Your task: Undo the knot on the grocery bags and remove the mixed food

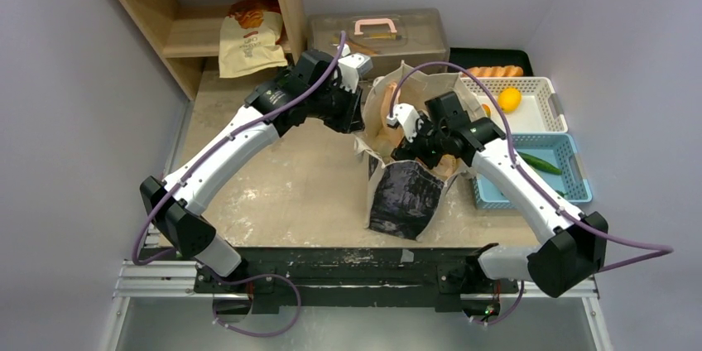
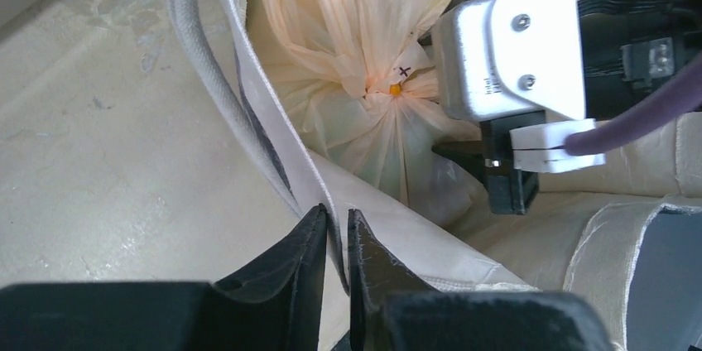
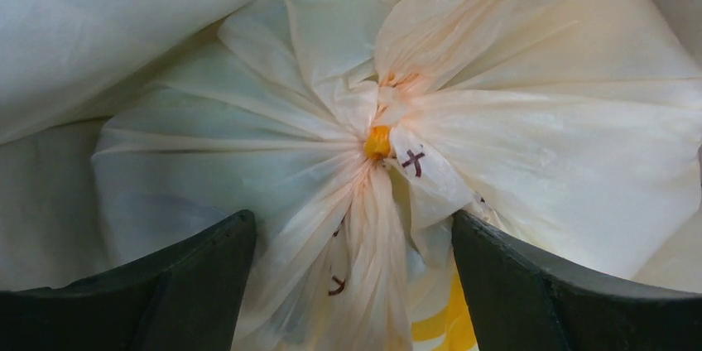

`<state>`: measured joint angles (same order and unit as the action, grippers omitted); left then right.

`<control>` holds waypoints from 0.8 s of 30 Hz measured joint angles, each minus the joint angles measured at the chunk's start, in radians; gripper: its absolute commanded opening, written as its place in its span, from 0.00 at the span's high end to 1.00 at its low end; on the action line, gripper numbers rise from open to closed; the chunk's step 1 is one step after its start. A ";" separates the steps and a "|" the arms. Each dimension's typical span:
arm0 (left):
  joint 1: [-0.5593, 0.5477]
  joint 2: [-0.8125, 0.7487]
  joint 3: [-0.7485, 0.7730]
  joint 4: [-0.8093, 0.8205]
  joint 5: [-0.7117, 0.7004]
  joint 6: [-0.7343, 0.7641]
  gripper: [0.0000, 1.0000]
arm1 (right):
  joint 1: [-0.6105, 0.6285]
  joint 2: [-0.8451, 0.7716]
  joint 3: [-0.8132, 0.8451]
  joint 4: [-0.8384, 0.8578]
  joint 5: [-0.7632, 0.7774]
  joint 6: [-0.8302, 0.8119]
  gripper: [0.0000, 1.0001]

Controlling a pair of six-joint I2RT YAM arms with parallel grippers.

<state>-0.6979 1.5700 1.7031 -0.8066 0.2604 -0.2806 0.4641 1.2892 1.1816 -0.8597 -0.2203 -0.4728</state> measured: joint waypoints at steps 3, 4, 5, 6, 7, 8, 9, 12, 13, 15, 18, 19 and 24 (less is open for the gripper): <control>0.000 0.005 0.000 0.001 0.006 -0.005 0.92 | 0.000 0.021 -0.017 0.040 0.010 -0.017 0.54; 0.000 0.005 0.000 0.001 0.007 -0.006 0.94 | 0.000 0.035 -0.017 0.051 0.014 -0.018 0.73; 0.000 0.005 0.000 0.001 0.007 -0.008 0.98 | 0.001 0.048 -0.017 0.057 0.017 -0.020 0.93; 0.000 0.005 0.000 0.001 0.007 -0.007 1.00 | 0.002 0.060 -0.017 0.061 0.019 -0.023 1.00; 0.000 0.005 0.000 0.000 0.006 -0.006 1.00 | 0.003 0.067 -0.017 0.060 0.019 -0.022 1.00; 0.000 0.005 0.000 0.000 0.006 -0.006 1.00 | 0.005 0.072 -0.017 0.058 0.020 -0.024 1.00; 0.000 0.005 0.000 0.000 0.006 -0.006 1.00 | 0.006 0.073 -0.017 0.058 0.021 -0.020 1.00; 0.000 0.005 0.000 0.000 0.005 -0.004 1.00 | 0.008 0.064 -0.015 0.060 0.029 -0.017 1.00; 0.000 0.005 0.000 0.000 0.005 -0.003 1.00 | 0.008 0.060 -0.008 0.059 0.031 -0.010 1.00; 0.000 0.004 -0.007 0.005 0.005 0.004 1.00 | 0.008 0.049 0.014 0.060 0.034 0.011 1.00; 0.000 -0.003 -0.027 0.009 0.002 0.012 1.00 | 0.006 0.024 0.077 0.071 0.043 0.058 1.00; 0.000 -0.007 -0.034 0.010 0.000 0.013 1.00 | 0.006 0.016 0.101 0.074 0.046 0.072 1.00; 0.004 -0.022 -0.047 0.016 -0.008 0.030 1.00 | 0.000 -0.021 0.198 0.095 0.050 0.134 1.00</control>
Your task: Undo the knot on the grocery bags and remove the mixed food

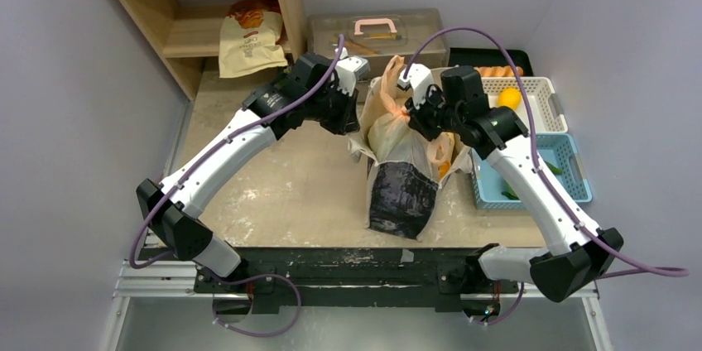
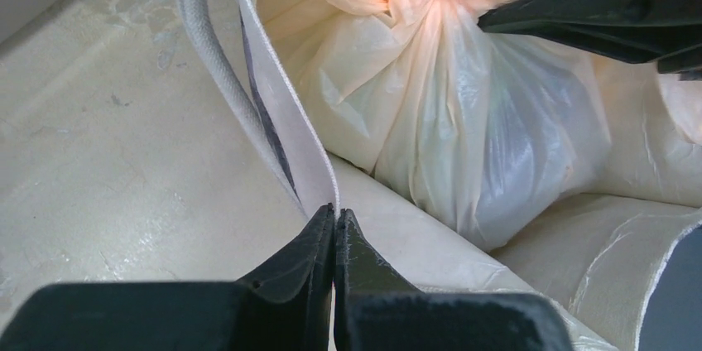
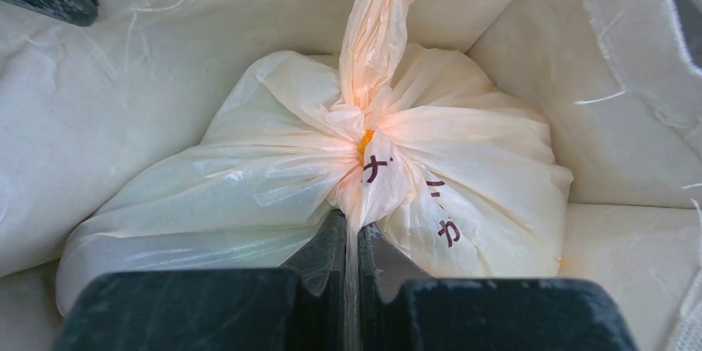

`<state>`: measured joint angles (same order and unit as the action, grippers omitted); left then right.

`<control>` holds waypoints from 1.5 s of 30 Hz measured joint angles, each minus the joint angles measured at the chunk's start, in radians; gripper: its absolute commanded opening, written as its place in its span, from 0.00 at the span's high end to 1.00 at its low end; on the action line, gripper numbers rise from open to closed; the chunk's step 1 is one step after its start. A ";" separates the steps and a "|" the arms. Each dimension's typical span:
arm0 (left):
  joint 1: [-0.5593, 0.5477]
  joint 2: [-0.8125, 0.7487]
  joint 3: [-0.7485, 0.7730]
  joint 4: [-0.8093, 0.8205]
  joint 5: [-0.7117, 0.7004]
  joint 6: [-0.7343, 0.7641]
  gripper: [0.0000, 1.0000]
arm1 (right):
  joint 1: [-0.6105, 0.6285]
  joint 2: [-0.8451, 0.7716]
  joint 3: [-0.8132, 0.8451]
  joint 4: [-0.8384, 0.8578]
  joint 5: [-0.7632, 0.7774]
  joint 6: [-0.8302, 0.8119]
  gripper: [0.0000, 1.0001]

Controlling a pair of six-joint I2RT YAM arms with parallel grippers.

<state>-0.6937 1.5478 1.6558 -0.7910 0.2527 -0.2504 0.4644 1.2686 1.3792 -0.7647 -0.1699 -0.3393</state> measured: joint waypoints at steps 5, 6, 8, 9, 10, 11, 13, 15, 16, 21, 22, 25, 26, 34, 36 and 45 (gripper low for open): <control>0.014 -0.005 -0.003 0.005 -0.003 0.008 1.00 | 0.000 -0.013 0.030 0.001 0.008 0.027 1.00; 0.018 -0.006 -0.005 0.006 -0.003 0.008 1.00 | 0.000 -0.013 0.039 0.001 0.012 0.034 1.00; 0.026 -0.008 -0.013 0.007 -0.003 0.007 1.00 | 0.000 -0.012 0.061 -0.001 0.019 0.050 1.00; 0.032 -0.010 -0.016 0.008 -0.001 0.007 1.00 | 0.000 -0.011 0.077 -0.002 0.022 0.060 1.00; 0.036 -0.011 -0.018 0.007 0.000 0.006 1.00 | 0.000 -0.008 0.094 -0.006 0.023 0.068 1.00; 0.042 -0.011 -0.020 0.008 0.003 0.005 1.00 | 0.000 -0.002 0.122 -0.009 0.023 0.079 1.00; 0.055 -0.016 -0.029 0.014 0.006 0.000 1.00 | 0.000 0.013 0.180 -0.006 0.023 0.099 1.00; 0.068 -0.024 -0.040 0.020 0.009 -0.002 1.00 | 0.000 0.023 0.234 -0.004 0.028 0.116 1.00; 0.074 -0.030 -0.047 0.025 0.009 -0.002 1.00 | 0.000 0.029 0.265 -0.005 0.030 0.126 1.00; 0.091 -0.049 -0.063 0.031 0.009 -0.001 1.00 | 0.000 0.076 0.425 0.026 0.029 0.171 1.00; 0.093 -0.051 -0.063 0.031 0.009 -0.001 1.00 | 0.000 0.091 0.467 0.038 0.029 0.182 1.00; 0.114 -0.053 -0.063 0.028 0.013 -0.003 1.00 | 0.000 0.134 0.583 0.101 0.026 0.207 1.00; 0.127 -0.053 -0.064 0.026 0.016 -0.006 1.00 | 0.000 0.142 0.609 0.118 0.026 0.213 1.00; 0.262 -0.059 -0.067 0.003 0.017 -0.003 1.00 | 0.000 0.193 0.779 0.255 0.079 0.246 1.00; 0.291 -0.085 -0.082 -0.003 0.011 0.032 1.00 | 0.000 0.190 0.787 0.272 0.107 0.245 1.00; 0.592 -0.296 -0.133 -0.144 0.068 0.233 1.00 | 0.000 0.138 0.718 0.286 0.220 0.220 1.00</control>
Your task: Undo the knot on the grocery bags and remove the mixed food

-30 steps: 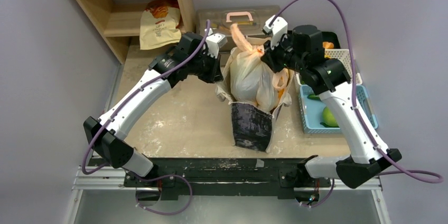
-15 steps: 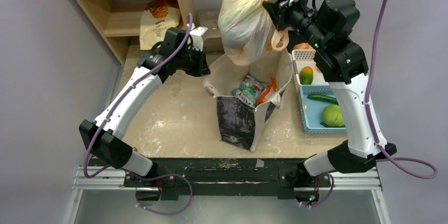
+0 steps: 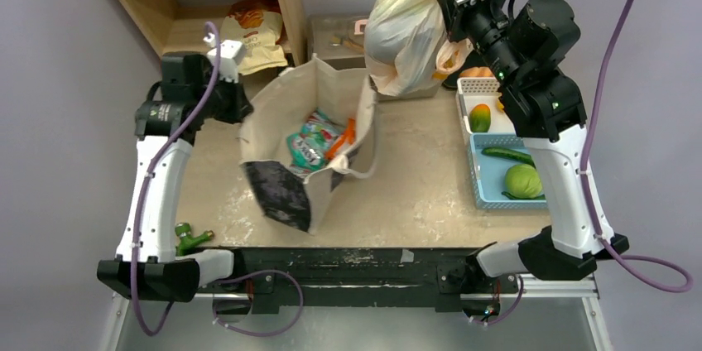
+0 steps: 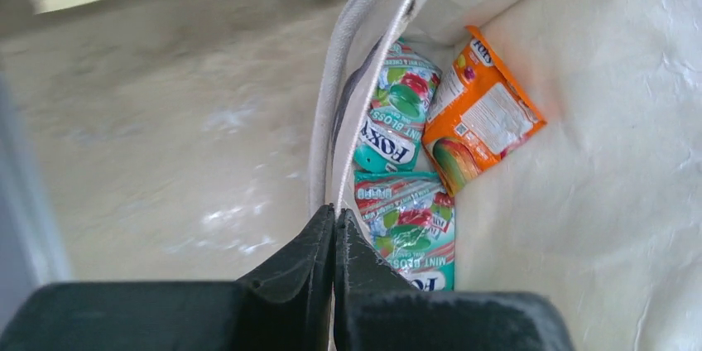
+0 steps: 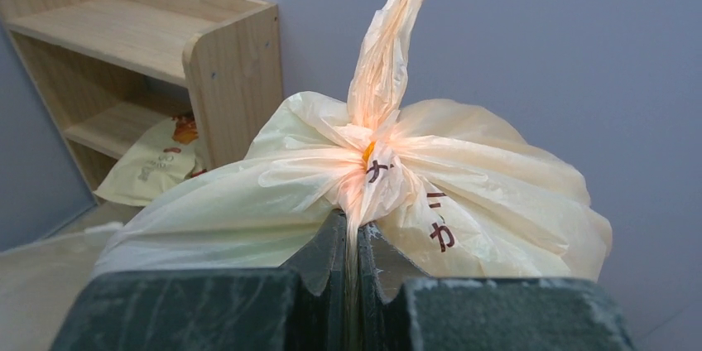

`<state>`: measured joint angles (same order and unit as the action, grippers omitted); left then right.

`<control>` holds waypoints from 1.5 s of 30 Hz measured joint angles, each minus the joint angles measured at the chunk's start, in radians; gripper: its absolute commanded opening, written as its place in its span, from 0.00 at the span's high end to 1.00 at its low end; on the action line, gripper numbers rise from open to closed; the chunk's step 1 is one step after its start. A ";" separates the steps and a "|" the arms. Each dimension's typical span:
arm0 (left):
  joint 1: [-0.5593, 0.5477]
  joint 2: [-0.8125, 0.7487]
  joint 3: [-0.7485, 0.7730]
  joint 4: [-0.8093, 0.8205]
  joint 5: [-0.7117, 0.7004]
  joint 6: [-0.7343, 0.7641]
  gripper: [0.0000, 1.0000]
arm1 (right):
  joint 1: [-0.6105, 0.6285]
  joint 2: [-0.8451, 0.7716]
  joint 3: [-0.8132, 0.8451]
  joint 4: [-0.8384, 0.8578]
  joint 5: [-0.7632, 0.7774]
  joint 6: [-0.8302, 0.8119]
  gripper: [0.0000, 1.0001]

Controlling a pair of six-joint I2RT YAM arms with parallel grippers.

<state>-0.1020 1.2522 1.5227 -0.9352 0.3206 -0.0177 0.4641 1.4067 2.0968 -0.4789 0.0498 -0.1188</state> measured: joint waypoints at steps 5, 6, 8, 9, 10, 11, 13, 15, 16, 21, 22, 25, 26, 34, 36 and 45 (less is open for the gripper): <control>0.247 -0.032 0.015 -0.043 0.010 0.140 1.00 | 0.000 -0.029 -0.078 0.002 0.021 -0.019 1.00; 0.293 -0.021 0.029 -0.054 0.014 0.158 1.00 | 0.000 -0.032 -0.089 0.002 0.023 -0.020 1.00; 0.383 0.018 0.066 -0.063 0.024 0.188 1.00 | 0.000 -0.034 -0.110 0.001 0.032 -0.021 1.00; 0.430 0.043 0.084 -0.061 0.029 0.202 1.00 | 0.000 -0.034 -0.119 0.001 0.035 -0.021 1.00; 0.462 0.060 0.093 -0.057 0.031 0.212 1.00 | 0.000 -0.035 -0.128 0.001 0.037 -0.021 1.00; 0.498 0.078 0.102 -0.050 0.034 0.223 1.00 | 0.000 -0.035 -0.137 0.001 0.037 -0.021 1.00; 0.561 0.115 0.121 -0.044 0.037 0.248 1.00 | 0.000 -0.036 -0.153 0.001 0.037 -0.021 1.00; 0.607 0.147 0.145 -0.044 0.040 0.268 1.00 | 0.000 -0.041 -0.174 0.001 0.037 -0.021 1.00; 0.629 0.166 0.161 -0.046 0.042 0.277 1.00 | 0.000 -0.043 -0.183 0.000 0.037 -0.021 1.00; 0.739 0.242 0.246 -0.052 0.047 0.311 1.00 | 0.000 -0.063 -0.228 -0.006 0.038 -0.022 1.00; 0.761 0.247 0.251 -0.050 0.044 0.318 1.00 | 0.000 -0.070 -0.239 -0.006 0.038 -0.023 1.00; 0.830 0.254 0.264 -0.046 0.018 0.342 1.00 | 0.000 -0.108 -0.295 -0.008 0.038 -0.024 1.00; 0.851 0.256 0.269 -0.046 0.009 0.345 1.00 | 0.000 -0.117 -0.309 -0.009 0.038 -0.024 1.00; 0.932 0.329 0.378 -0.046 -0.084 0.382 0.92 | 0.000 -0.166 -0.424 -0.007 0.024 -0.028 1.00; 0.933 0.332 0.378 -0.047 -0.098 0.393 0.54 | 0.000 -0.170 -0.451 -0.007 0.008 -0.027 1.00; 0.932 0.320 0.533 -0.110 -0.032 0.407 0.00 | 0.000 -0.205 -0.613 -0.029 -0.085 -0.014 1.00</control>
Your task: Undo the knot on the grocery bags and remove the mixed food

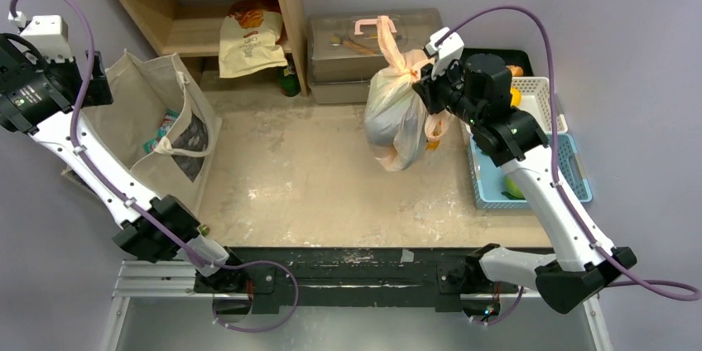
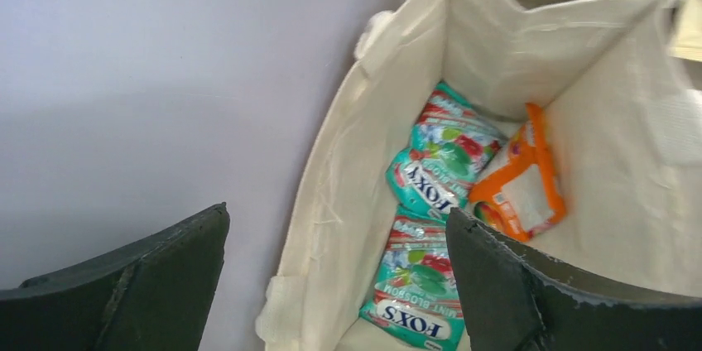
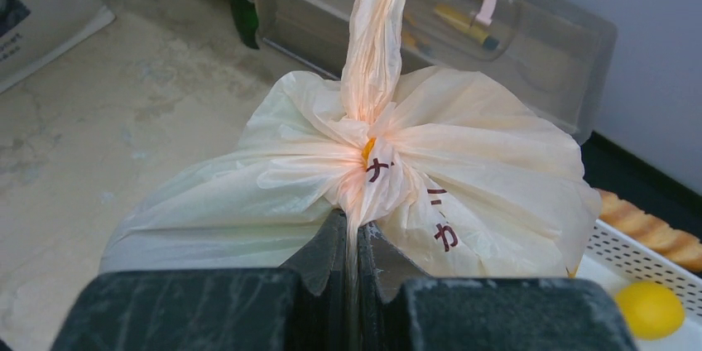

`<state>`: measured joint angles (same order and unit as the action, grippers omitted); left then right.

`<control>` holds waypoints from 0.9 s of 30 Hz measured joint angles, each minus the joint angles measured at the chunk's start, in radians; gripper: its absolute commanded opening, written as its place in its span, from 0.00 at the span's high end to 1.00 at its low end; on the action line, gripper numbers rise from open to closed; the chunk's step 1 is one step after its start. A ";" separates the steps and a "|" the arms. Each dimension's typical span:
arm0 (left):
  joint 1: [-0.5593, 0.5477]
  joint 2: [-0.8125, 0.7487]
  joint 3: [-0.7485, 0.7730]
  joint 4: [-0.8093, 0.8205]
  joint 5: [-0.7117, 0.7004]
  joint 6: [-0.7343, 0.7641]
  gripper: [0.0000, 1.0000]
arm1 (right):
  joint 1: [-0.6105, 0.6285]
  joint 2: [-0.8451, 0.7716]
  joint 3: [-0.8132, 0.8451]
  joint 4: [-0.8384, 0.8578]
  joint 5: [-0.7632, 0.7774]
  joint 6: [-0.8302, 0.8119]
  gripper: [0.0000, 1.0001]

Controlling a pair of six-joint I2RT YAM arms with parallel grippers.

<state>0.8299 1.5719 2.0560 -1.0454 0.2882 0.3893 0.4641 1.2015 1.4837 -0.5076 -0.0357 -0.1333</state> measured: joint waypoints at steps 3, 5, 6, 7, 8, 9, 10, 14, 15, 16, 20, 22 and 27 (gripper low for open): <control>-0.019 -0.065 0.000 -0.018 0.069 0.001 0.00 | 0.000 -0.016 -0.059 -0.011 -0.040 0.007 1.00; -0.073 -0.116 0.008 -0.038 0.110 0.016 0.00 | 0.000 -0.018 -0.087 -0.013 -0.071 0.015 1.00; -0.115 -0.141 0.016 -0.050 0.132 0.026 0.00 | 0.000 -0.018 -0.101 -0.013 -0.090 0.020 1.00; -0.162 -0.165 0.021 -0.057 0.156 0.037 0.00 | 0.001 -0.016 -0.117 -0.011 -0.109 0.025 1.00; -0.201 -0.186 0.023 -0.065 0.180 0.045 0.00 | 0.001 -0.013 -0.134 -0.007 -0.127 0.031 1.00; -0.252 -0.211 0.022 -0.077 0.204 0.053 0.00 | 0.002 -0.011 -0.153 0.005 -0.145 0.037 1.00; -0.297 -0.235 0.017 -0.086 0.228 0.057 0.00 | 0.004 -0.007 -0.168 0.014 -0.157 0.042 1.00; -0.451 -0.330 -0.077 -0.101 0.292 0.058 0.00 | 0.032 0.040 -0.249 0.098 -0.218 0.064 1.00; -0.490 -0.349 -0.112 -0.103 0.302 0.055 0.00 | 0.042 0.058 -0.269 0.123 -0.230 0.066 1.00; -0.532 -0.365 -0.148 -0.105 0.311 0.050 0.00 | 0.051 0.074 -0.286 0.144 -0.242 0.067 1.00; -0.690 -0.407 -0.319 -0.101 0.320 0.039 0.02 | 0.089 0.142 -0.388 0.265 -0.305 0.050 1.00; -0.752 -0.404 -0.395 -0.100 0.318 0.039 0.05 | 0.098 0.169 -0.433 0.299 -0.340 0.018 1.00; -0.895 -0.399 -0.581 -0.089 0.301 0.042 0.07 | 0.101 0.219 -0.509 0.286 -0.409 -0.152 0.27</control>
<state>-0.0654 1.1725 1.4746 -1.1347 0.5888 0.4316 0.5655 1.4204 0.9752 -0.2211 -0.4450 -0.2855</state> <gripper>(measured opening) 0.938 0.315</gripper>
